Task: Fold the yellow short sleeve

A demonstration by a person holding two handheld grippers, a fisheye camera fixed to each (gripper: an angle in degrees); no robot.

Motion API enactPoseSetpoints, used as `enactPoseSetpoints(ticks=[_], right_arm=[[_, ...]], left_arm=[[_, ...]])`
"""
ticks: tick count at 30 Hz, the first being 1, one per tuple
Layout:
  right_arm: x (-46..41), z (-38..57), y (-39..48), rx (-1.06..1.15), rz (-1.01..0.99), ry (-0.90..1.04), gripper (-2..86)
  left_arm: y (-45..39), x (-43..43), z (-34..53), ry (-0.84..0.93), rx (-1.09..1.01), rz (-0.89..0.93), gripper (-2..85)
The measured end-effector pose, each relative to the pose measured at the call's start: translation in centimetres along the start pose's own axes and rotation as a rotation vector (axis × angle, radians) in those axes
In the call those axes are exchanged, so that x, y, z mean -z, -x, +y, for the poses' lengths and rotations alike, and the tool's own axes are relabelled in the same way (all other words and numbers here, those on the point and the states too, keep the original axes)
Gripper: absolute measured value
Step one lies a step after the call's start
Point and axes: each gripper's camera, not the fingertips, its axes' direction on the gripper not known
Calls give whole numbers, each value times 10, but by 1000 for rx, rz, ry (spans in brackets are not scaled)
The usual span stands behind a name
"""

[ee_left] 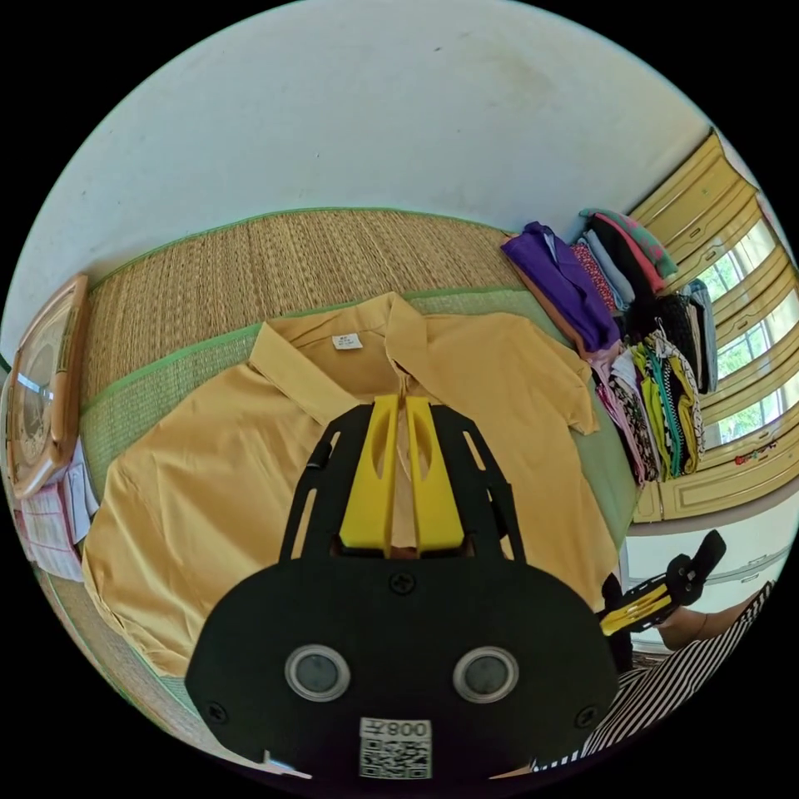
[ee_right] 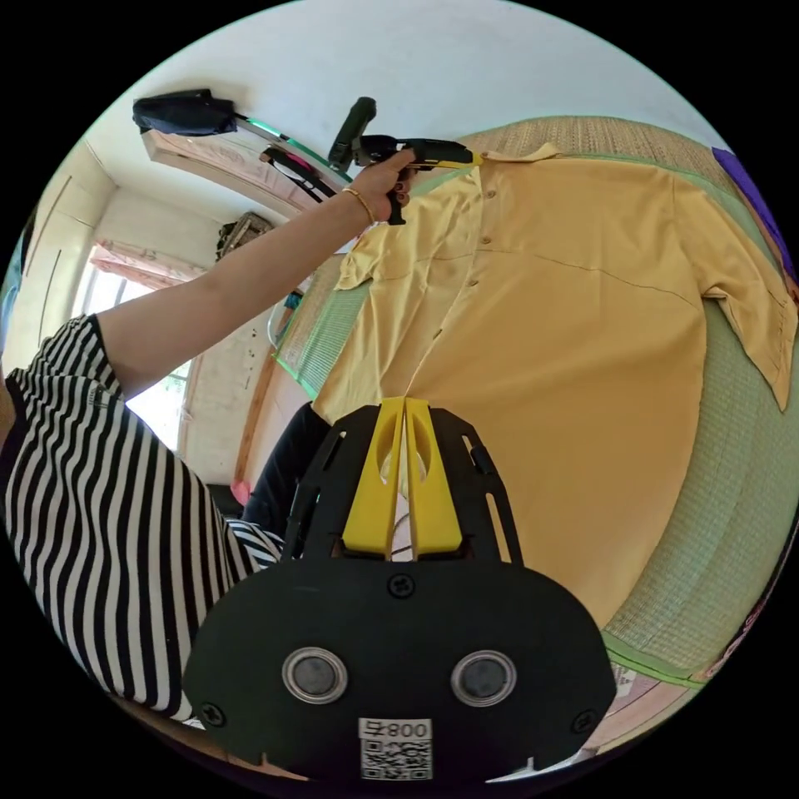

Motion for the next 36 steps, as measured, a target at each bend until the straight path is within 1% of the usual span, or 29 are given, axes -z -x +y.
enactPoseSetpoints(ticks=[4,9,13,20,24,27,30,31,32,34,35,36], right_arm=[[-16,-2,-6,26,-50,26,0],[-68,-11,-27,37,-74,136,0],[-95,-16,-33,55,-86,188,0],[-122,-31,-47,55,-89,196,4],[-150,-34,-70,-7,-119,230,17],[-141,-32,-67,0,-91,173,37],[-129,-26,-64,-5,-51,140,55],[-127,-24,-64,-5,-45,137,57],[-123,-20,-61,1,-27,136,61],[-121,-11,-53,20,15,145,66],[-124,-5,-45,41,59,160,71],[-130,2,-37,65,119,187,75]], left_arm=[[2,-12,-4,24,21,-38,16],[7,-41,-1,98,47,-56,17],[6,-62,2,151,41,-100,18],[3,-72,-1,149,26,-163,29],[5,-67,9,135,49,-161,44],[11,-50,33,96,79,-106,60],[18,-25,81,45,117,3,62],[17,-18,108,41,123,70,61],[11,-13,137,56,118,133,60],[-2,-8,186,96,121,194,59],[-12,-5,221,125,122,234,58],[-16,-3,238,134,130,249,57]])
